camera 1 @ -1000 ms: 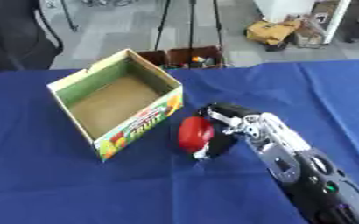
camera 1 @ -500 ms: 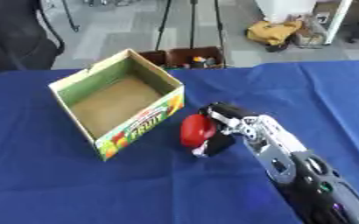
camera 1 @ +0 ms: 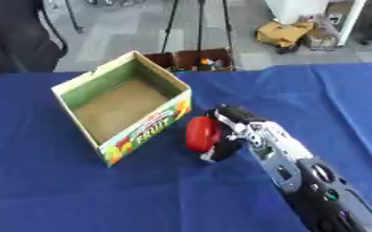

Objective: Pick up objects on the table and place them in the box.

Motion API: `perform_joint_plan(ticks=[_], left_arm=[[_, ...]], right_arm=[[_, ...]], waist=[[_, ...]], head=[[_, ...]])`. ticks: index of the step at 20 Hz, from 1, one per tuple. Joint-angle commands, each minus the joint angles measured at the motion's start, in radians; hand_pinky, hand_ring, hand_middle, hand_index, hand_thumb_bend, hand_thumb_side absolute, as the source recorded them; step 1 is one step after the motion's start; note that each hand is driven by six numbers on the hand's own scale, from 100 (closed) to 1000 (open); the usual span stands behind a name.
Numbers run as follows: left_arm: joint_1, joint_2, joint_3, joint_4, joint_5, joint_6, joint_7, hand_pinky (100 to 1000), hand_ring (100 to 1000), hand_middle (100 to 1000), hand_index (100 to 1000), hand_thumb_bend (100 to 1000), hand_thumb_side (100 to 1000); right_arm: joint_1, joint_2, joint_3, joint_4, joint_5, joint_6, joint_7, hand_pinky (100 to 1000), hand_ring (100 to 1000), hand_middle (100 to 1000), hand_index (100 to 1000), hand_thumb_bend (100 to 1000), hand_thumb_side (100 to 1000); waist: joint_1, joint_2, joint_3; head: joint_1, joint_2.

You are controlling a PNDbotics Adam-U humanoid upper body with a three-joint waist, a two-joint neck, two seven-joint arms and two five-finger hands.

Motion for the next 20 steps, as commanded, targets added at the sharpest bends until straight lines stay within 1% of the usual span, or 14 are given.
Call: perform_joint_plan(ticks=[1,4,10,15,20], left_arm=[[-0.015,0.012,0.004,-0.015,0.002,0.001,0.002,717,853,849,883,100,1000],[-0.014,0.012,0.004,-0.015,0.001,0.002,0.001,718,855,849,884,100,1000],[-0.013,0.012,0.004,-0.015,0.002,0.004,0.001,718,855,850,884,100,1000],[-0.013,0.015,0.005,-0.015,0.001,0.004,0.0,719,858,851,884,100,1000],[-0.012,0.015,0.006,-0.015,0.001,0.004,0.001,719,857,851,884,100,1000]], right_arm=[[-0.009,-0.008,0.001,0.007,0.014,0.002,-0.015,415,520,592,701,490,233],[-0.01,-0.009,0.002,0.003,0.013,0.006,-0.03,406,512,573,686,477,205],[-0.01,-0.014,0.001,-0.026,0.002,0.013,-0.062,396,498,551,667,465,206],[-0.013,-0.025,-0.005,-0.068,-0.029,0.025,-0.073,387,487,531,654,377,193],[-0.016,-0.039,-0.012,-0.124,-0.062,0.04,-0.076,383,481,519,647,330,167]], waist=[[-0.013,-0.005,0.0],[-0.014,-0.006,-0.001],[-0.015,-0.007,-0.005],[-0.016,-0.008,-0.008],[-0.015,-0.009,-0.01]], head=[[-0.001,-0.012],[-0.001,-0.013],[0.003,-0.014],[0.009,-0.012],[0.013,-0.009]])
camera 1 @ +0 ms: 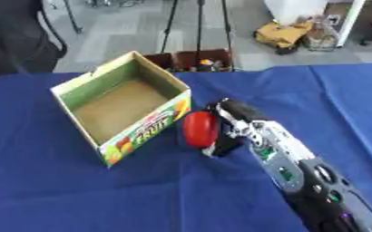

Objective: Pick up objects on the table and place them in the box.

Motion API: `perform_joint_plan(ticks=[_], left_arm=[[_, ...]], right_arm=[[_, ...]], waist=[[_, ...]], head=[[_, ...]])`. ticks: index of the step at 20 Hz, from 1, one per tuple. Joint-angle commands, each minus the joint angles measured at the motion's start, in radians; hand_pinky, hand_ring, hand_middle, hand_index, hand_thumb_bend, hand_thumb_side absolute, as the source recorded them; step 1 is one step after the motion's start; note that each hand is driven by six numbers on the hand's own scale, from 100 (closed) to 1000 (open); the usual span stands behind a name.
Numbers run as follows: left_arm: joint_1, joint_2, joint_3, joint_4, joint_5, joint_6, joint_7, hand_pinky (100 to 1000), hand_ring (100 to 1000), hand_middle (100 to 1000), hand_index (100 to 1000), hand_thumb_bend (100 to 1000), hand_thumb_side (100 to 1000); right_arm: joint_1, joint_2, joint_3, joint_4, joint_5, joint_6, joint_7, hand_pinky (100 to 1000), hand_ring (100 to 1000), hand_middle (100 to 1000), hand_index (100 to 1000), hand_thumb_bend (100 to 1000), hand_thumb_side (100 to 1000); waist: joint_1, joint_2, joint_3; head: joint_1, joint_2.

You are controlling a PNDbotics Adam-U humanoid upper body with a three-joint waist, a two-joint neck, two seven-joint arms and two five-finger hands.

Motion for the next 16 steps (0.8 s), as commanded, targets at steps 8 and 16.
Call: perform_joint_plan(ticks=[8,16], left_arm=[[-0.011,0.017,0.006,-0.015,0.001,0.004,0.001,719,857,851,884,100,1000],[-0.011,0.017,0.004,-0.015,0.002,0.004,-0.002,719,857,851,884,100,1000]], right_arm=[[-0.03,-0.052,-0.035,-0.167,-0.116,0.049,0.001,376,467,496,633,343,166],[-0.087,-0.059,-0.05,-0.24,-0.172,0.09,0.002,375,465,491,627,327,165]], waist=[[-0.015,-0.013,-0.004],[-0.014,-0.017,0.0]], head=[[0.013,-0.003],[0.011,-0.002]])
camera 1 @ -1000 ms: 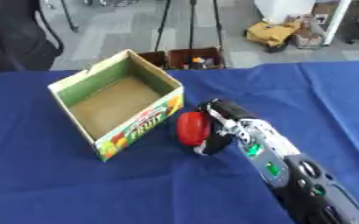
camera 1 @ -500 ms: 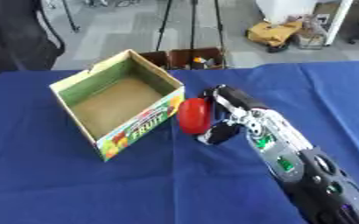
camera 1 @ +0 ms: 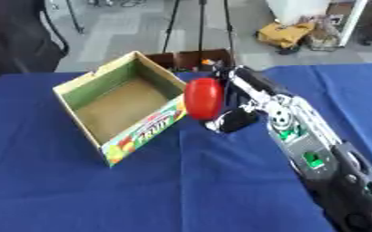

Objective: Pick up objects on the table and place them in the box.

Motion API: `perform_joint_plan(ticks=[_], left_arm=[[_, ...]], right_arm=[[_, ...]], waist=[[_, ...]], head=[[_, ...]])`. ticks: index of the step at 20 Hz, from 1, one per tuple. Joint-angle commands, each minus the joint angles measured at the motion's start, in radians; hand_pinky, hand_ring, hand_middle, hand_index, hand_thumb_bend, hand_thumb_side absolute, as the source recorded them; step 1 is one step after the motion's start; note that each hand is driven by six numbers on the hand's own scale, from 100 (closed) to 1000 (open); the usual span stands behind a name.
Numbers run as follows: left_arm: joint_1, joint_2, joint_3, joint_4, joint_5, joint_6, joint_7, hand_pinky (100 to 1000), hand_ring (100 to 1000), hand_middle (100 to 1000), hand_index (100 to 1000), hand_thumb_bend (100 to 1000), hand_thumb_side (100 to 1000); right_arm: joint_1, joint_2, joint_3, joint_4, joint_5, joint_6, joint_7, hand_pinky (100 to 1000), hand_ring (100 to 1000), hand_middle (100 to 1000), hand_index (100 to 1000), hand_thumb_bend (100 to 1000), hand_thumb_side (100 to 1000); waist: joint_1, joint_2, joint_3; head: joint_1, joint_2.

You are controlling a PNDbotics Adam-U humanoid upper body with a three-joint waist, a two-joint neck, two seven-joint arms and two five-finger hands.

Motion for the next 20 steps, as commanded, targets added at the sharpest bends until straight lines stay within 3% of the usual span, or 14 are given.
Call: perform_joint_plan(ticks=[1,10,20], left_arm=[[-0.011,0.017,0.003,-0.015,0.002,0.004,-0.002,719,857,851,884,100,1000],[-0.017,0.011,-0.007,-0.015,0.011,0.004,-0.012,719,856,851,884,100,1000],[-0.038,0.002,-0.017,-0.015,0.023,0.001,-0.027,719,856,851,884,100,1000]], right_arm=[[-0.049,-0.013,-0.013,-0.03,-0.014,0.017,-0.006,375,465,491,626,328,167],[-0.182,0.072,-0.023,0.14,0.059,0.032,-0.039,377,465,486,621,317,170],[-0.273,0.2,-0.092,0.377,0.166,0.045,-0.124,375,461,484,624,308,140]], waist=[[-0.014,-0.017,0.004],[-0.019,-0.017,0.038],[-0.031,0.002,0.092]], head=[[0.0,-0.002],[-0.029,-0.003],[-0.069,-0.023]])
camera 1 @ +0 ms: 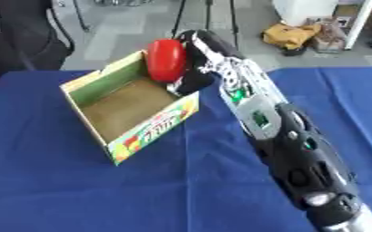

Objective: Pick up objects on the table and place them in the box.

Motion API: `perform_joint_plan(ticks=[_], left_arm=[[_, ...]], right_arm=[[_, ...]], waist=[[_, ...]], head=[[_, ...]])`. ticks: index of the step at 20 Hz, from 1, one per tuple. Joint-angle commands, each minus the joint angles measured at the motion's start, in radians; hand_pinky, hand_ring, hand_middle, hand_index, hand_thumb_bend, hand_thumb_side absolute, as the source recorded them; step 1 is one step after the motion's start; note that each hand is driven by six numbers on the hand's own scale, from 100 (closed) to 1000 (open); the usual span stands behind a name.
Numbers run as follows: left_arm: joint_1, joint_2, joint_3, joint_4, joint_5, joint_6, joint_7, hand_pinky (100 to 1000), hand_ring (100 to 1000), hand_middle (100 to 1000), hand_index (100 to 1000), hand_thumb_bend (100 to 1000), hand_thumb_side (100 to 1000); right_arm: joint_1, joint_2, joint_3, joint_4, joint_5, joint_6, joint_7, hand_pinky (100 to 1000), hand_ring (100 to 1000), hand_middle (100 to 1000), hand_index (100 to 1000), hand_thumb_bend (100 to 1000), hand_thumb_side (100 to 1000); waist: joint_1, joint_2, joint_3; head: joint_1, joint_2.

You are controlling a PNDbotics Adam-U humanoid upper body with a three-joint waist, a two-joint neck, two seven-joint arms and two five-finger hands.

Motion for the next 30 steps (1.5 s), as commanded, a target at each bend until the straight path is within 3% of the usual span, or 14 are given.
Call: perform_joint_plan(ticks=[1,11,23,26,27,30], left_arm=[[-0.02,0.01,-0.001,-0.015,0.005,-0.002,-0.007,719,856,851,884,100,1000],[-0.039,0.004,-0.008,-0.015,0.013,-0.003,-0.017,719,855,851,884,100,1000],[-0.049,0.002,-0.01,-0.015,0.017,-0.003,-0.022,720,855,851,885,100,1000],[-0.048,0.002,-0.009,-0.015,0.018,-0.002,-0.021,720,855,851,885,100,1000],[-0.048,0.002,-0.009,-0.015,0.018,-0.002,-0.021,720,855,851,885,100,1000],[-0.047,0.001,-0.009,-0.015,0.018,-0.001,-0.021,720,855,851,885,100,1000]], right_arm=[[-0.045,0.035,-0.029,0.052,0.037,0.006,-0.034,374,460,483,624,307,138],[-0.085,0.114,-0.088,0.205,0.106,0.025,-0.109,374,462,484,624,293,124],[-0.089,0.155,-0.097,0.351,0.207,0.002,-0.119,386,492,502,630,253,139],[-0.088,0.157,-0.097,0.359,0.22,-0.013,-0.109,423,522,547,666,294,170],[-0.088,0.158,-0.097,0.357,0.22,-0.02,-0.104,434,533,576,698,352,205],[-0.089,0.158,-0.097,0.345,0.221,-0.031,-0.096,447,549,592,714,373,217]], waist=[[-0.015,0.002,0.011],[-0.034,0.027,0.052],[-0.041,0.035,0.066],[-0.04,0.036,0.064],[-0.04,0.037,0.064],[-0.039,0.037,0.063]], head=[[-0.014,-0.019],[-0.042,-0.045],[-0.058,-0.051],[-0.06,-0.05],[-0.06,-0.05],[-0.061,-0.05]])
